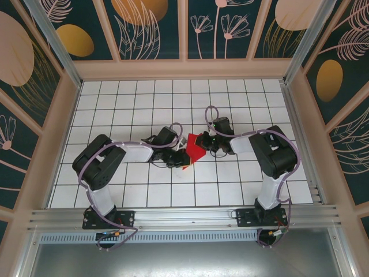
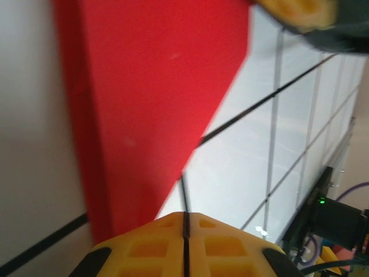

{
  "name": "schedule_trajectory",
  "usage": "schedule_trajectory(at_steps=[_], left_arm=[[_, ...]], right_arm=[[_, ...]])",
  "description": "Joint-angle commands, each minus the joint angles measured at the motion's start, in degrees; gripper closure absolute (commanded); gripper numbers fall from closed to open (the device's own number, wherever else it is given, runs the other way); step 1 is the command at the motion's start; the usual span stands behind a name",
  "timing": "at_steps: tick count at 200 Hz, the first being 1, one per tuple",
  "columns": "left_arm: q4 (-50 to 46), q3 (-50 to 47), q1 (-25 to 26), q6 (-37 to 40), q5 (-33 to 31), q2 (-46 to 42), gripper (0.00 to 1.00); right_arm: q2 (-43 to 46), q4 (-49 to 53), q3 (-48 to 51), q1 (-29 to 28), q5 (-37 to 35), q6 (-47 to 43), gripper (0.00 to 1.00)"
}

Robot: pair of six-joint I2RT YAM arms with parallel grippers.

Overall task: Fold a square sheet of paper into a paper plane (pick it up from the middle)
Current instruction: Fourth fold the wing at the center of the table.

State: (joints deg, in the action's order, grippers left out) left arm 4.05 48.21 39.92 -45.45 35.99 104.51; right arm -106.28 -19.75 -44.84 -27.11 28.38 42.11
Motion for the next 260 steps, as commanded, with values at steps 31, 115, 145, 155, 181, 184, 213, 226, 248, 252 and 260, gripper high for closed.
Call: schedule_trajectory(at_steps=[31,115,145,155,181,184,213,226,248,252,260], left_arm=[[-1.2,-7.6,0.0,-1.0,-3.2,1.2,0.94],[-1.1,-13.3,0.1,-2.1,-4.9,-5.6,0.94],[-2.4,-13.1,0.0,-2.4,-7.6,-10.5,0.94],[-2.3,-12.6,0.0,-2.6,-8.3,-11.9,0.94],[-1.8,-9.2,0.0,-2.0,-10.2,-14.1,0.90],[-1.6,-8.6,0.0,-1.8,-10.5,-14.1,0.90],[1.4,-2.7,0.1,-0.5,-10.4,-10.9,0.83],[2.4,-0.1,0.1,-0.4,-8.7,-8.1,0.81],[4.9,1.8,0.0,-0.8,-6.9,-2.9,0.78],[4.7,2.2,0.0,-0.8,-6.6,-2.1,0.78],[5.0,2.8,0.1,-0.9,-5.5,-0.4,0.77]], right_arm=[[-4.0,7.7,3.2,-0.2,-7.9,-1.6,1.00],[-4.1,7.9,3.0,-0.2,-7.9,-1.6,1.00],[-4.2,7.2,3.4,-0.4,-7.8,-1.1,1.00],[-4.0,7.0,3.5,-0.4,-7.7,-0.9,1.00],[-3.6,6.7,3.5,-0.5,-7.6,-1.0,1.00],[-3.6,6.7,3.4,-0.5,-7.5,-1.1,1.00],[-3.7,6.8,3.0,-0.6,-7.1,-1.2,1.00],[-3.5,6.9,2.8,-0.6,-7.2,-1.1,1.00],[-3.3,6.8,2.5,-0.6,-6.9,-0.9,0.99],[-3.2,6.7,2.4,-0.6,-6.7,-0.9,0.99],[-3.1,6.7,2.2,-0.6,-6.6,-1.0,0.99]])
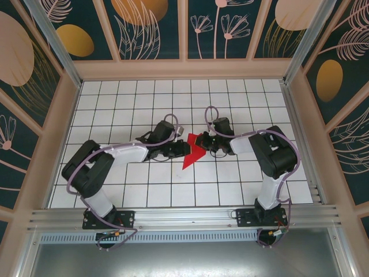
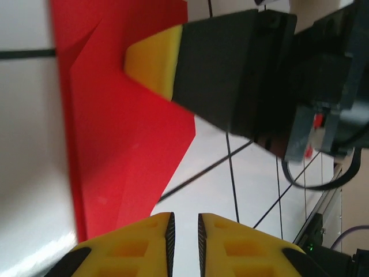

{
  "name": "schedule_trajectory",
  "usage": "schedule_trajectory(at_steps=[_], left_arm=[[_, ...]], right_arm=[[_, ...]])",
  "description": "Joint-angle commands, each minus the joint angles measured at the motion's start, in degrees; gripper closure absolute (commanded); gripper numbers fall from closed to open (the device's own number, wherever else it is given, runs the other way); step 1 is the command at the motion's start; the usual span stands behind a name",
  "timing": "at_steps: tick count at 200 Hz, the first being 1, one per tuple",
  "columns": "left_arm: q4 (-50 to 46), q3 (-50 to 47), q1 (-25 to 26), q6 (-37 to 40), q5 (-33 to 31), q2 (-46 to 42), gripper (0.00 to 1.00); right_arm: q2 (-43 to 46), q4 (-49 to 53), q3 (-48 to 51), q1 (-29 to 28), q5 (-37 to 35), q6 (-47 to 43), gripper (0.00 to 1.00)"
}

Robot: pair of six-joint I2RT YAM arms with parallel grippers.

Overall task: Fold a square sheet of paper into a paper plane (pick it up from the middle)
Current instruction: Fourth fold the wing at the center of the table.

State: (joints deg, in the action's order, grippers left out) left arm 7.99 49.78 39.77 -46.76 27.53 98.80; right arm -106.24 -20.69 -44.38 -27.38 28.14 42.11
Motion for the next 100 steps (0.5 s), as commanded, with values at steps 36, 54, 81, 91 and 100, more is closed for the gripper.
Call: schedule_trajectory(at_steps=[36,54,81,91,100], left_arm=[[-2.9,1.2,0.4,0.9,-1.1,8.3,0.82],[-4.8,-0.6,0.6,1.5,-3.7,6.7,0.86],[-5.9,-2.3,0.5,2.8,-3.4,6.4,0.90],[-5.8,-2.4,0.5,2.8,-3.1,6.7,0.92],[-5.5,-2.4,0.5,2.8,-2.8,6.9,0.93]], right_arm=[[-1.7,9.3,-0.1,-0.3,-6.0,-1.9,0.97],[0.2,11.2,-1.9,-0.2,-5.9,-2.9,0.96],[4.6,11.5,-3.0,-0.4,-5.2,-3.1,0.94],[5.8,10.9,-2.9,-0.6,-4.2,-3.0,0.93],[6.7,10.5,-3.0,-1.2,-3.5,-2.8,0.93]])
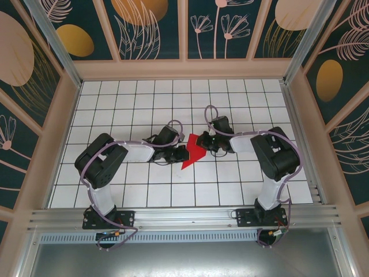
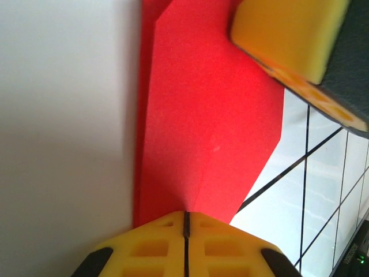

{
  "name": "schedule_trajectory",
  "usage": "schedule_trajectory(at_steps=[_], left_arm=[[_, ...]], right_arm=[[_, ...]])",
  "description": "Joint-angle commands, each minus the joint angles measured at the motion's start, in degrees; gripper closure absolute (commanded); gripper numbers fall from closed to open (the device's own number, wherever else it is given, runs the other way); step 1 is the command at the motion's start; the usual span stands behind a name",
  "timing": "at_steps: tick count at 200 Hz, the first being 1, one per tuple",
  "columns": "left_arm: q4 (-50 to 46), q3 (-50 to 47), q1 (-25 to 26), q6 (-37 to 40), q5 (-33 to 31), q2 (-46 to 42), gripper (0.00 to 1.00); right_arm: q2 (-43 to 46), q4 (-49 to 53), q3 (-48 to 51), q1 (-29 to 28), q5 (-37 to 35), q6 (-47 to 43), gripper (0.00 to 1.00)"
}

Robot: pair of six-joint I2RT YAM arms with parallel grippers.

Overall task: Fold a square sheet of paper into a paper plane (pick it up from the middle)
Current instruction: Fourth fold the wing at the center of the table.

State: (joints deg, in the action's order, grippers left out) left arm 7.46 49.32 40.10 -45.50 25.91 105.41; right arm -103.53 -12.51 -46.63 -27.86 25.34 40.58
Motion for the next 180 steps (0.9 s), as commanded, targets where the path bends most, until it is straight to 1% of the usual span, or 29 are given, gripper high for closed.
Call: schedule_trajectory(at_steps=[1,25,35,41,61,81,99,104,142,167,180], left_arm=[[-5.0,-2.0,0.2,1.5,-1.2,0.4,0.93],[-5.3,-1.1,0.3,1.8,-1.2,1.1,0.93],[-5.7,-0.9,0.3,2.1,-1.2,1.3,0.93],[-5.8,-0.8,0.3,2.1,-1.3,1.3,0.93],[-5.8,-0.8,0.3,2.0,-1.3,1.1,0.93],[-6.0,-1.1,0.3,2.0,-1.2,1.1,0.94],[-6.1,-1.5,0.3,2.0,-1.2,1.0,0.94],[-6.1,-1.6,0.3,1.9,-1.2,0.9,0.94],[-5.1,-2.6,0.4,1.5,-0.4,0.6,0.95],[-4.3,-2.8,0.7,0.7,0.0,0.4,0.95],[-4.0,-2.7,1.2,0.5,0.4,0.2,0.95]], right_arm=[[4.1,2.3,-0.7,-0.8,-0.6,-1.2,0.93],[4.4,0.1,0.0,-3.1,0.3,0.2,0.95],[3.6,-0.8,0.2,-3.2,0.6,0.8,0.96],[2.9,-0.8,0.2,-4.4,0.1,1.2,0.96],[0.6,-3.1,1.0,-4.7,-0.3,2.7,0.97],[-1.4,-2.6,1.0,-4.4,-2.4,2.3,0.98],[-2.8,0.0,0.2,-3.8,-5.3,0.6,0.99],[-3.0,0.0,0.2,-1.6,-5.3,0.3,0.98],[-5.1,-2.0,-1.1,5.3,-3.1,-1.1,0.97],[-4.9,0.7,-5.1,8.2,-2.3,-3.0,0.95],[-3.4,3.8,-7.2,8.7,-4.0,-5.0,0.94]])
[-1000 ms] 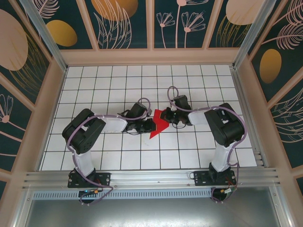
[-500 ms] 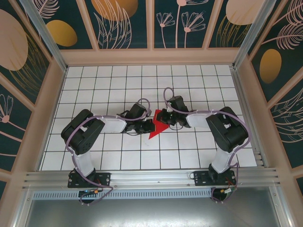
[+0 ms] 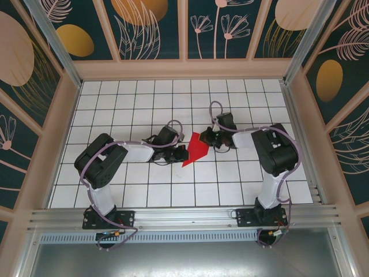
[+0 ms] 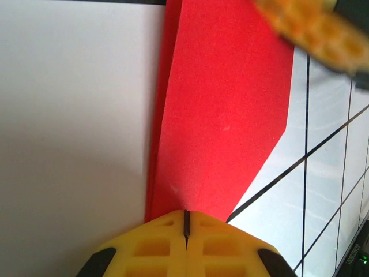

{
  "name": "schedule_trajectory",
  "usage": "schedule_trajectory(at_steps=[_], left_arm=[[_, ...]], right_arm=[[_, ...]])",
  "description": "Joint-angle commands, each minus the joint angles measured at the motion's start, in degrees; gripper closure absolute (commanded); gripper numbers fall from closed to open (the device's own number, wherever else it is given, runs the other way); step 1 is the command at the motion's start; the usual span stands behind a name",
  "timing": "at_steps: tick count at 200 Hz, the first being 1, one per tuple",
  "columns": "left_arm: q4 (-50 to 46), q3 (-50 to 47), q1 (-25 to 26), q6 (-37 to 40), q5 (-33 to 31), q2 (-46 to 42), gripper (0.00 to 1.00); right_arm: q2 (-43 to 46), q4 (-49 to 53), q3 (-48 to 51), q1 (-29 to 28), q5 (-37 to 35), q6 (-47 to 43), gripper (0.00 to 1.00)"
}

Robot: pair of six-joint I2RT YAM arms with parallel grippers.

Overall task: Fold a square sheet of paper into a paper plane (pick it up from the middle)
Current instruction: Fourth fold the wing at the center of the table.

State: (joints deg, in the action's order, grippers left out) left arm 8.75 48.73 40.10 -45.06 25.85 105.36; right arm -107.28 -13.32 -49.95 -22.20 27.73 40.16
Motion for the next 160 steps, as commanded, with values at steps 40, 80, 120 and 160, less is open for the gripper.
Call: schedule_trajectory(at_steps=[40,80,120,160], left_arm=[[-4.9,-2.2,1.6,-0.5,0.5,0.0,0.95],[-0.3,-3.2,2.9,-6.2,2.2,-1.8,0.91],[9.6,-5.9,5.5,-17.3,-0.5,-5.7,0.88],[-0.2,-1.5,5.6,-11.8,-11.1,-13.7,0.75]], right_arm=[[3.8,8.6,-5.1,4.4,-7.0,-6.2,0.92],[13.4,6.4,3.5,4.3,-6.1,-2.7,0.78],[22.6,4.7,13.1,3.8,-5.3,1.6,0.67],[28.1,4.9,19.3,2.7,-5.6,4.8,0.62]])
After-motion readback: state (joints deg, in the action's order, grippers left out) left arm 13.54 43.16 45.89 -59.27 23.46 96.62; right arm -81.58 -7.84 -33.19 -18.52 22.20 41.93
